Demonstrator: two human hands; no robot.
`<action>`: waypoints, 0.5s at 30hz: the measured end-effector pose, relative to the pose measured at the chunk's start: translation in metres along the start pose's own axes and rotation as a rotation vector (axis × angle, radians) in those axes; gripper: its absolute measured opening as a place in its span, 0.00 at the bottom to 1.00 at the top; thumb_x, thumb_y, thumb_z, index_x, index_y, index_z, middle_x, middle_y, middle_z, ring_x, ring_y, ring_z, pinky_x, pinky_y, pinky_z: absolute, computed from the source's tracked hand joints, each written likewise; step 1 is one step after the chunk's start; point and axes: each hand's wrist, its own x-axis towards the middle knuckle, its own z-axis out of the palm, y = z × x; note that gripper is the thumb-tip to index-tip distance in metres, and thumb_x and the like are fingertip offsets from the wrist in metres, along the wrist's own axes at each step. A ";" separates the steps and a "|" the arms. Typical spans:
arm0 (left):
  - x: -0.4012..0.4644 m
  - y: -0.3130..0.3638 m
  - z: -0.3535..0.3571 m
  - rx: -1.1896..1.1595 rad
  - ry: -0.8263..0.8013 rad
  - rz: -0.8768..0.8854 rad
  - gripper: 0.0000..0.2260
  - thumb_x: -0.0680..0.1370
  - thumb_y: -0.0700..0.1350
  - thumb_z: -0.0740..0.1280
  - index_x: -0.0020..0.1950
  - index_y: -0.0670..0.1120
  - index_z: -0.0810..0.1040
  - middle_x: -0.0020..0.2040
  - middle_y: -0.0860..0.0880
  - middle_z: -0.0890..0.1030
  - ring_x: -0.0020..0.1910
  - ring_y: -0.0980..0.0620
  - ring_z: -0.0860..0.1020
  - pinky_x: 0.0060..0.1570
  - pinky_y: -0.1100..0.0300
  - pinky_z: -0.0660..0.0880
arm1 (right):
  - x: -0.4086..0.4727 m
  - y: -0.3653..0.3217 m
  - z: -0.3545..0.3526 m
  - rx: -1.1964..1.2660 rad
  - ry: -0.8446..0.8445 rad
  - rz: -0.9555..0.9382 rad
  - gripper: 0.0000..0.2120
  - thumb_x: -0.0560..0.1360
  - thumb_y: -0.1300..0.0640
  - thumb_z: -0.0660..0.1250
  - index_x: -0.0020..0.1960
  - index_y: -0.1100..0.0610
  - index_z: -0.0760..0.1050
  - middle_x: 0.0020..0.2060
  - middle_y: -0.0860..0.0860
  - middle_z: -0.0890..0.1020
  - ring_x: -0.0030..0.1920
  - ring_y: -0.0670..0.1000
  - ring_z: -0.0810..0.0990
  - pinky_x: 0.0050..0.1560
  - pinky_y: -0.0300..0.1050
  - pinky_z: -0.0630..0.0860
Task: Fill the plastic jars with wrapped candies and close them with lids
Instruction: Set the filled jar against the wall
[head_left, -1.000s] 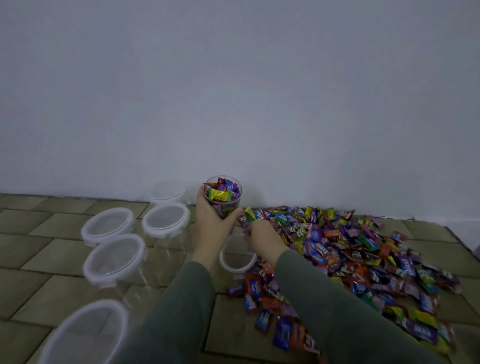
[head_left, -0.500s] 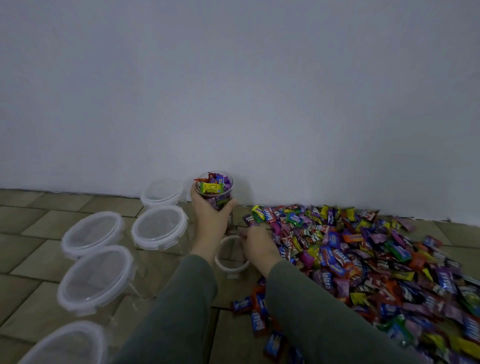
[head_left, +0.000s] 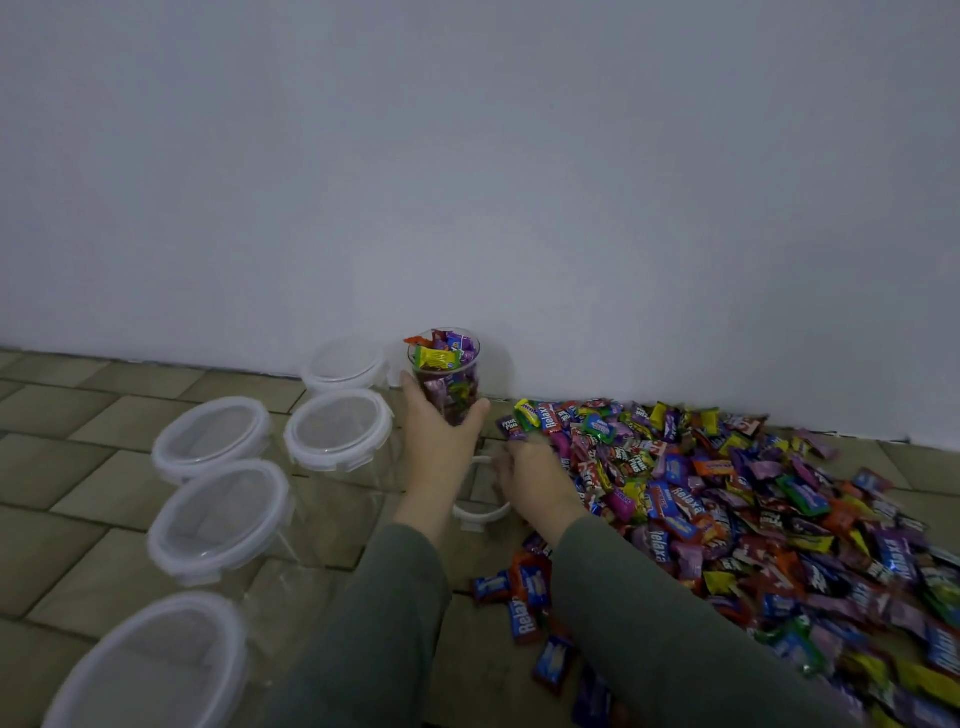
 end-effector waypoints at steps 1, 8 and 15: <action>-0.007 0.002 -0.003 0.027 0.011 0.025 0.40 0.73 0.48 0.74 0.78 0.45 0.54 0.71 0.48 0.70 0.70 0.48 0.69 0.65 0.58 0.67 | -0.005 -0.002 -0.002 0.001 0.024 -0.025 0.13 0.79 0.57 0.62 0.60 0.63 0.77 0.56 0.58 0.75 0.53 0.58 0.78 0.54 0.49 0.77; -0.081 0.002 -0.042 0.087 0.128 0.319 0.14 0.76 0.44 0.69 0.61 0.49 0.76 0.51 0.53 0.76 0.50 0.60 0.74 0.50 0.63 0.73 | -0.049 -0.025 -0.018 0.104 0.147 -0.183 0.13 0.78 0.57 0.64 0.60 0.61 0.77 0.56 0.56 0.75 0.57 0.54 0.73 0.59 0.47 0.71; -0.124 -0.035 -0.060 -0.095 0.279 -0.053 0.23 0.74 0.43 0.71 0.66 0.49 0.66 0.63 0.49 0.67 0.60 0.52 0.70 0.63 0.48 0.72 | -0.093 -0.035 -0.021 -0.096 0.170 -0.208 0.14 0.78 0.50 0.61 0.60 0.54 0.77 0.56 0.52 0.77 0.57 0.53 0.73 0.56 0.50 0.73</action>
